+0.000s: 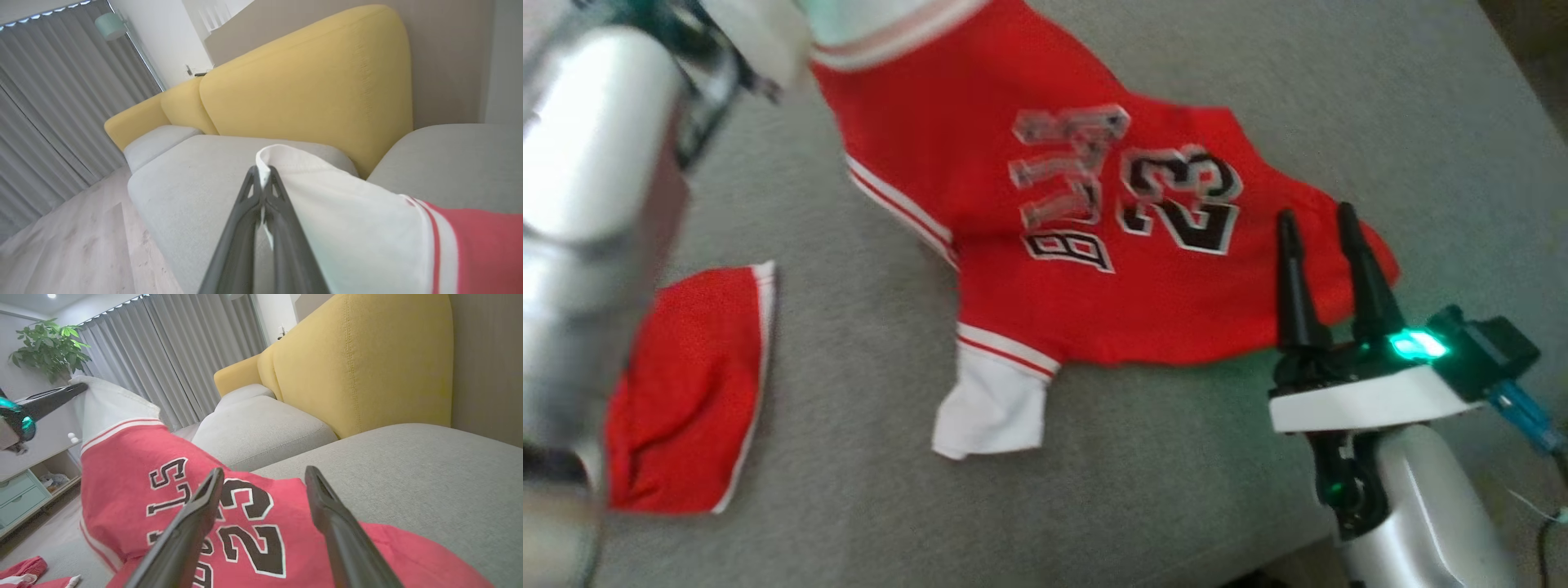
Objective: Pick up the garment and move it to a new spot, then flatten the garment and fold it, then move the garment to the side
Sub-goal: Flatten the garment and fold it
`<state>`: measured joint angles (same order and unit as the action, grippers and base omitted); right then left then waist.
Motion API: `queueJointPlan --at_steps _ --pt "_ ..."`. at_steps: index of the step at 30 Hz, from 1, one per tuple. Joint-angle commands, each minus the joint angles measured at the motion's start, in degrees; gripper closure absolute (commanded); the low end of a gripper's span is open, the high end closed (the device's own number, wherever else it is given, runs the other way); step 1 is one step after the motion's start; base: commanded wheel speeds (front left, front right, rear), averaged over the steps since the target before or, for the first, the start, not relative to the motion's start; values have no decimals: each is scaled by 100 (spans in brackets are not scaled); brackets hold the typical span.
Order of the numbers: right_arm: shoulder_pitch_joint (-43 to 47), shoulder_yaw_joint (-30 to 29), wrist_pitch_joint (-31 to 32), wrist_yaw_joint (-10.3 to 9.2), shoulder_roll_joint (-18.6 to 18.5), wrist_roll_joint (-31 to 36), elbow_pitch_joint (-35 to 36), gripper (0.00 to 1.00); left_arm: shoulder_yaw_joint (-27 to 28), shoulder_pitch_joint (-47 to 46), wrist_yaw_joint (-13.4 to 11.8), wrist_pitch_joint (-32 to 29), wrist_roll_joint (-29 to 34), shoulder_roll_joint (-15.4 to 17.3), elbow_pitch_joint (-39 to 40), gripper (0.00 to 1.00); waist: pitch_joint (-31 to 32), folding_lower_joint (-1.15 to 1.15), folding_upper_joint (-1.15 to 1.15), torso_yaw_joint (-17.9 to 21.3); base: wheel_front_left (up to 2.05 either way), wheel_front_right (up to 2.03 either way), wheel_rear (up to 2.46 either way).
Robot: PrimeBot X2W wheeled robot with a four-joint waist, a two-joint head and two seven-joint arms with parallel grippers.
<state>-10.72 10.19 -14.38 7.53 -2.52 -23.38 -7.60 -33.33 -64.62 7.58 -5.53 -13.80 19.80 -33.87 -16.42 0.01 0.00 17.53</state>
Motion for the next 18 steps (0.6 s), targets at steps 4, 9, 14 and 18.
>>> queueJointPlan --at_steps 4,9,14,18 --pt "-218 418 -62 -4 -36 -183 295 0 224 -1005 -82 34 157 363 -549 100 -452 -1 0 525 0 0 0" --pt "-230 552 -62 -4 -36 -283 388 0 241 -1510 -234 297 220 227 -1369 0 -628 -1 0 648 0 0 0" --pt "-242 456 -62 -4 -36 -242 408 0 65 -1677 -168 695 246 -39 -1831 0 -668 -1 0 461 0 0 0" --pt "-277 354 -62 -4 -36 -117 376 0 -23 -1650 -109 1022 170 -192 -2062 0 -582 -1 0 205 0 0 0"
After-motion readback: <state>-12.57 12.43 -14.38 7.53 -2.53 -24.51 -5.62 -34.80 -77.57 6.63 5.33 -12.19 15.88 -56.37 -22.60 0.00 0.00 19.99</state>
